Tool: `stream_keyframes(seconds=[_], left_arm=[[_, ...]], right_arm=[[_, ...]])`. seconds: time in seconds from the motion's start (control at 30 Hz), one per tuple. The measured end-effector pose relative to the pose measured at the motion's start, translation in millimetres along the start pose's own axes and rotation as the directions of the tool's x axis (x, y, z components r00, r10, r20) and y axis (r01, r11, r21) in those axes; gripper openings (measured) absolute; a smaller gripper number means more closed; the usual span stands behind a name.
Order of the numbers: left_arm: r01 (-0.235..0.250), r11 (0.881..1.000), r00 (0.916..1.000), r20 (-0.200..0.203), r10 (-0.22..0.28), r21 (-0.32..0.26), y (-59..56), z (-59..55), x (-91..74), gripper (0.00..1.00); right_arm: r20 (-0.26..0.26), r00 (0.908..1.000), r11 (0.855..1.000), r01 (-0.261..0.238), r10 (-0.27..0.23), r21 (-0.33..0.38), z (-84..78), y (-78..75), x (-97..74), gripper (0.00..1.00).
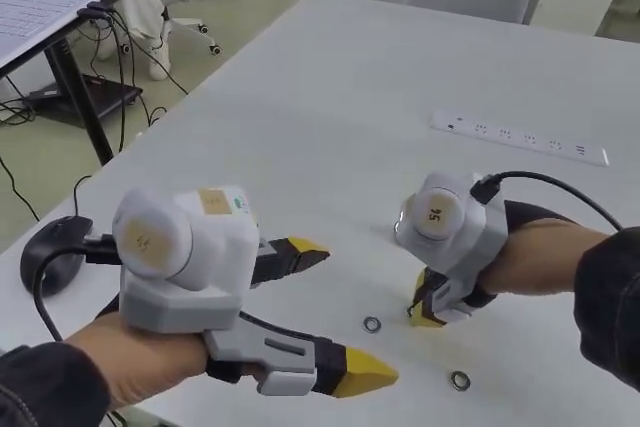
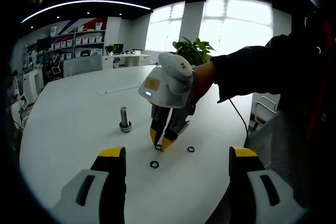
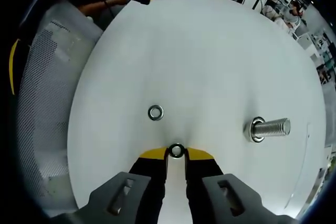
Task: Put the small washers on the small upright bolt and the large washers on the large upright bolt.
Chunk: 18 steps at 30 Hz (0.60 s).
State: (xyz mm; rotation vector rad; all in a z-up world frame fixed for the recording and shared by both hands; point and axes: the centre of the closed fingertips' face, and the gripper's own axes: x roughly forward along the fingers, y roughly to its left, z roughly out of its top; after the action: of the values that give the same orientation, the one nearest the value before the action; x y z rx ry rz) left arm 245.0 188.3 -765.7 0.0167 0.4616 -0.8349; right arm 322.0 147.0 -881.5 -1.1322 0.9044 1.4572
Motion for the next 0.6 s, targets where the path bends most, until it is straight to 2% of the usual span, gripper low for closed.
stream_keyframes(seconds=[0.2, 0.6], left_arm=[[-0.001, 1.000, 1.0000, 0.000, 0.001, 0.001, 0.7, -0.1, -0.5, 0.80], [0.001, 1.000, 1.0000, 0.002, -0.001, 0.000, 0.6, 0.0, -0.1, 0.80]], right_arm=[[-0.011, 0.9998, 1.000, 0.016, -0.016, -0.006, -1.0, -1.7, -0.5, 0.16], [-0.005, 1.0000, 1.000, 0.006, -0.006, 0.011, -2.2, -0.1, 0.7, 0.14]])
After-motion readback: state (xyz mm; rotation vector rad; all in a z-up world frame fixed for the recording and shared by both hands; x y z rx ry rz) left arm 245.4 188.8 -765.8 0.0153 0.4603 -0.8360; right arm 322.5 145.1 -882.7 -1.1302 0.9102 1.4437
